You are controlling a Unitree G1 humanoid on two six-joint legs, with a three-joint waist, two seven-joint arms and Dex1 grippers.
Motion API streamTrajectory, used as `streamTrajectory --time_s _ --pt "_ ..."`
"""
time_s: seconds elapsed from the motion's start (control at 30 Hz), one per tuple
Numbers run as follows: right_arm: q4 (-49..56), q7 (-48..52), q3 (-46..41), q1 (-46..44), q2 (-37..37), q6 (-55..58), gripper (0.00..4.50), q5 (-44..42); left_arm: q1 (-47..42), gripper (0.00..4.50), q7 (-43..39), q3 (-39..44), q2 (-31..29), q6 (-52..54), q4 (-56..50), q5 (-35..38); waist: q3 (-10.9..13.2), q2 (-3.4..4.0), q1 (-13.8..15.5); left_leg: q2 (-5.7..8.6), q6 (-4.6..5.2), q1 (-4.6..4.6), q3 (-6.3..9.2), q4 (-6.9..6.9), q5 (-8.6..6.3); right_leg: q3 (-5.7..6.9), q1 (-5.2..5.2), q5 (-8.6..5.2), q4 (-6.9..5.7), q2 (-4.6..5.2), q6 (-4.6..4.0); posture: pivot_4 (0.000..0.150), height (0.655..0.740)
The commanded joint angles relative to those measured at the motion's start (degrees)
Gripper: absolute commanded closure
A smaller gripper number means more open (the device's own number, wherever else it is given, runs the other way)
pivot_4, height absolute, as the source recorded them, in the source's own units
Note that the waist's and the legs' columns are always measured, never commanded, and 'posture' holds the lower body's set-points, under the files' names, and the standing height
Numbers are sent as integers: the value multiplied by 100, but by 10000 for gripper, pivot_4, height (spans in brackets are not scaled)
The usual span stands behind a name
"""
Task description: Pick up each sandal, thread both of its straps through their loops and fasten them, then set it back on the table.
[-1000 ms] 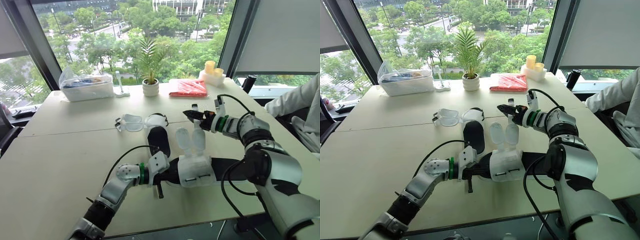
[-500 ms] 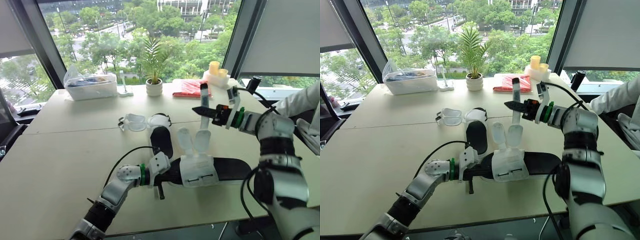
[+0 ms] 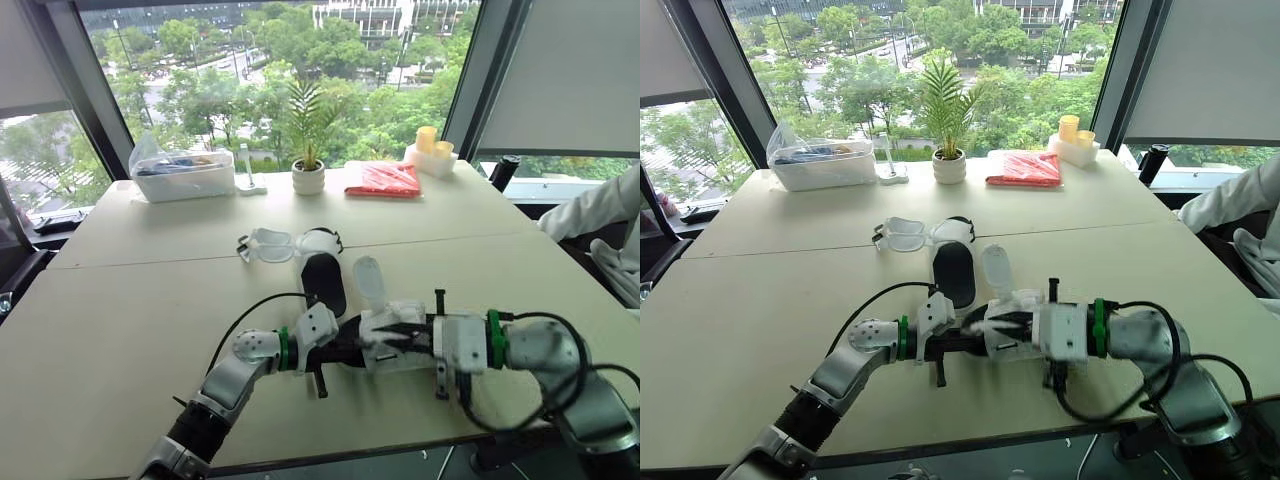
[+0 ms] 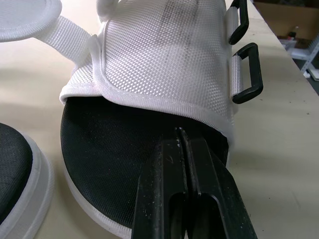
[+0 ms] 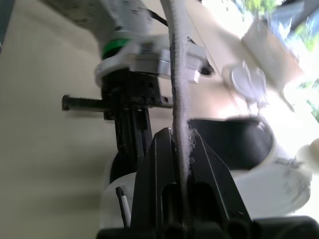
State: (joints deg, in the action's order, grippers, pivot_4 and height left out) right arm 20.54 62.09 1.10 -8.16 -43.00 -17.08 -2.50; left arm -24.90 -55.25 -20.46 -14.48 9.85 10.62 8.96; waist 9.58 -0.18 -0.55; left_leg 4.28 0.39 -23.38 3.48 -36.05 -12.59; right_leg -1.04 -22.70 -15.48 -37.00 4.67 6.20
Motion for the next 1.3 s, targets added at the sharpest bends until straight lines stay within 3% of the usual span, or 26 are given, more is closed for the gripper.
streamTrajectory --time_s 0.03,0.1,0.33,0.5,0.57,0.73,0.87,1.03,1.3 --pt "-610 -221 145 42 -167 -2011 41656 581 73 45000 -15 -20 -50 176 153 -63 1 -2 1 0 0 1 0 -1 0 0 1 0 0 0 0 1500 7400" --pt "-945 -289 296 -14 -258 -2626 35907 738 89 45000 13 -4 -49 214 133 -51 1 -2 1 0 0 2 0 -2 0 0 2 0 0 -1 0 1500 7400" --pt "-1057 31 584 337 -1019 -2594 211 343 107 45000 31 -2 -55 289 84 -12 1 -3 24 0 3 3 3 -4 -1 -4 8 -1 1 1 -3 1500 7400" --pt "-1221 384 335 1000 -2019 -2577 211 27 123 45000 24 -25 -21 323 59 2 1 -3 88 -1 7 6 4 -6 -4 -3 16 -5 7 4 -10 1500 7400" --pt "-1145 567 111 1360 -2393 -2157 211 -491 120 45000 18 -25 -13 329 63 2 1 -4 108 -3 8 7 3 -8 -5 -5 17 -8 9 4 -15 1500 7400" --pt "-430 735 -338 2063 -2863 327 211 -2192 65 45000 18 -20 36 298 149 -9 2 -6 127 -9 11 6 3 -9 -6 -5 23 -12 17 5 -24 1500 7400" --pt "-110 57 -180 1509 -2714 3295 211 -3562 31 45000 27 -31 85 281 195 -24 1 -6 134 -12 12 3 4 -13 -7 -6 25 -13 26 7 -27 1500 7400" --pt "-359 -697 -55 495 -2099 5906 211 -4798 -12 45000 -4 -69 120 246 237 -52 0 -9 144 -12 19 -6 6 -11 -11 -2 27 -13 55 7 -29 1500 7400" --pt "-202 -1563 -199 279 -1102 7761 211 -5754 -27 45000 -25 -85 144 208 271 -79 -2 -9 144 -11 40 -17 3 -10 -23 -3 30 -4 86 12 -15 1500 7400"
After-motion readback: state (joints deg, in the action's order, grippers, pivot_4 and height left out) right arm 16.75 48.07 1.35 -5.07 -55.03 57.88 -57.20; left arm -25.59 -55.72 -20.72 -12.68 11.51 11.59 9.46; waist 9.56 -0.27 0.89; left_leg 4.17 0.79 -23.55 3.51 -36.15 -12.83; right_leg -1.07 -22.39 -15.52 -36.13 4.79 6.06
